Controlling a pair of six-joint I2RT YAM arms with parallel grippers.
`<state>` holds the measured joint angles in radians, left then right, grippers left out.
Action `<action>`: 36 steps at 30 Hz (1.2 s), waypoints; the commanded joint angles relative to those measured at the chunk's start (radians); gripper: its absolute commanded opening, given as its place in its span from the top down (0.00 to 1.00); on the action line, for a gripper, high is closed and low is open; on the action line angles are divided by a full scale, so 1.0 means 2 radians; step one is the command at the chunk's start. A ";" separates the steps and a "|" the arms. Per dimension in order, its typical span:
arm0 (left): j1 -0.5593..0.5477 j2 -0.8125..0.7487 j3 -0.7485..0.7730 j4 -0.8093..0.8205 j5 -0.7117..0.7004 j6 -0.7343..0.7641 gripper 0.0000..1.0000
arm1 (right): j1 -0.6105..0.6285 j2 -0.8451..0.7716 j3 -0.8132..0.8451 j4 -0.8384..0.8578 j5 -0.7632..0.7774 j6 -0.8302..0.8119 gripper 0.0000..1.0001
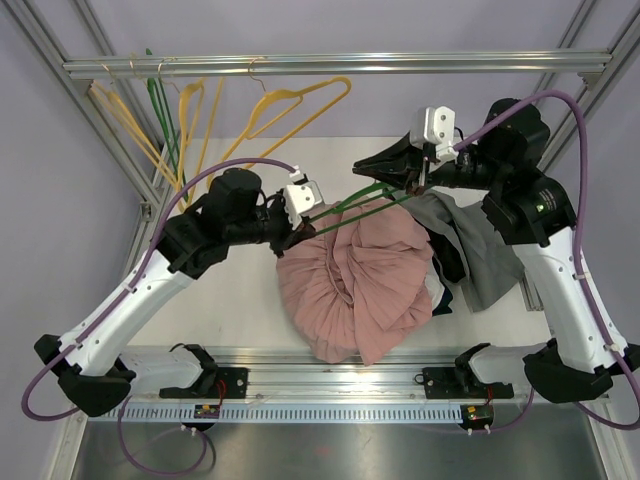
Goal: Remove the skirt from the hanger
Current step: Pass the hanger from the left arm to the right
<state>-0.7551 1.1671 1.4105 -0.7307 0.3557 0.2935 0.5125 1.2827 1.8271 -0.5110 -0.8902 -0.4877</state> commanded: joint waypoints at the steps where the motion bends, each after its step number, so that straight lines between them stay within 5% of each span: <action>1: 0.014 -0.013 0.003 0.018 0.054 0.020 1.00 | 0.003 0.014 0.052 -0.066 -0.054 -0.050 0.95; 8: 0.044 -0.014 0.018 -0.043 0.101 0.116 1.00 | 0.004 0.109 0.201 -0.309 -0.177 -0.171 1.00; 13: 0.049 -0.014 0.019 -0.060 0.095 0.132 1.00 | 0.003 0.103 0.188 -0.301 -0.169 -0.165 0.98; 14: 0.049 -0.015 0.017 -0.059 0.096 0.131 1.00 | 0.003 0.100 0.182 -0.285 -0.153 -0.154 0.74; 16: 0.049 -0.017 0.015 -0.054 0.096 0.124 1.00 | 0.004 0.078 0.158 -0.233 -0.136 -0.126 0.54; 17: 0.049 -0.018 0.015 -0.053 0.096 0.122 1.00 | 0.003 0.068 0.147 -0.204 -0.113 -0.110 0.30; 20: 0.049 -0.021 0.013 -0.050 0.095 0.117 1.00 | 0.003 0.040 0.118 -0.143 -0.064 -0.084 0.17; 24: 0.049 -0.035 0.013 -0.049 0.091 0.118 1.00 | -0.004 0.050 0.172 -0.206 -0.027 -0.120 0.12; 36: 0.049 -0.080 0.023 -0.107 0.061 0.177 1.00 | -0.028 0.030 0.142 -0.449 0.013 -0.314 0.13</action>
<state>-0.6613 1.0447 1.4132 -0.9413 0.4969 0.5907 0.4644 1.3426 2.1254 -1.2091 -0.9157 -0.9581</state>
